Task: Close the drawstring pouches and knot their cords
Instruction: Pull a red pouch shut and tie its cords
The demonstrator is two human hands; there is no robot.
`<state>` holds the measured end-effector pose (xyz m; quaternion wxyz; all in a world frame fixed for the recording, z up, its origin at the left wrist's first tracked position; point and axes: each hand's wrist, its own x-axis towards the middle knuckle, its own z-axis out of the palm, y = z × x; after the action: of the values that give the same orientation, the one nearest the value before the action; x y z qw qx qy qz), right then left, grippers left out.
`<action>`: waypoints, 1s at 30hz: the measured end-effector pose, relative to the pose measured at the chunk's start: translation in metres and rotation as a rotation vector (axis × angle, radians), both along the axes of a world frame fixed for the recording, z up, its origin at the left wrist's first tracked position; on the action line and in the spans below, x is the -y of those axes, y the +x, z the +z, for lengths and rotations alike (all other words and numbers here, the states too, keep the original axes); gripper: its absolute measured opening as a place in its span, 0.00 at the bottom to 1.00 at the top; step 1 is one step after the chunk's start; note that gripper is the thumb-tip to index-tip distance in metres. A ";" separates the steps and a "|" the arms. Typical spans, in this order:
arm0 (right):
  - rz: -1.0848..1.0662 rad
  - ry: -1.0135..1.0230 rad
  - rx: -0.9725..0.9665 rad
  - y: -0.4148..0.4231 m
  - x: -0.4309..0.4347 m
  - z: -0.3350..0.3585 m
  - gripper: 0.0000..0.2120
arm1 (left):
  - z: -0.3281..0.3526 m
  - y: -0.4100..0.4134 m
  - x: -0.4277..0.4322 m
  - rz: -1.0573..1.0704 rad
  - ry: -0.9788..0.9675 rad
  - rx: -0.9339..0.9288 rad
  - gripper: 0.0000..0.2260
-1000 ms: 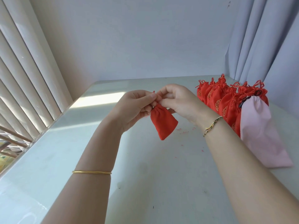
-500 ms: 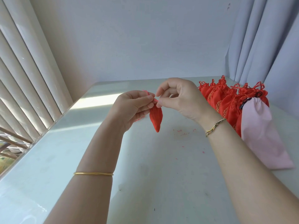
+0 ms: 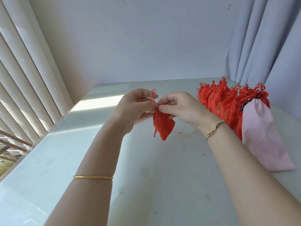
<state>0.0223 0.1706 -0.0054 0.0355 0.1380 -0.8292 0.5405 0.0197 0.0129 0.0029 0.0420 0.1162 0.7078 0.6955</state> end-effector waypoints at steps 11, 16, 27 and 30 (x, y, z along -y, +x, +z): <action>-0.085 -0.062 -0.014 -0.002 -0.001 0.001 0.03 | -0.011 0.001 -0.017 0.197 -0.013 -0.188 0.10; -0.055 -0.243 0.093 -0.003 -0.001 0.002 0.08 | -0.009 0.001 -0.018 0.296 -0.140 -0.420 0.11; -0.028 -0.423 0.172 -0.005 0.002 -0.004 0.05 | -0.010 0.000 -0.018 0.304 -0.138 -0.485 0.11; -0.050 -0.417 0.181 -0.006 0.004 -0.005 0.08 | -0.011 -0.002 -0.016 0.246 -0.071 -0.352 0.10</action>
<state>0.0167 0.1665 -0.0101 0.0023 0.0582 -0.7023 0.7095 0.0177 0.0285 -0.0079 -0.1635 0.1470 0.7370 0.6391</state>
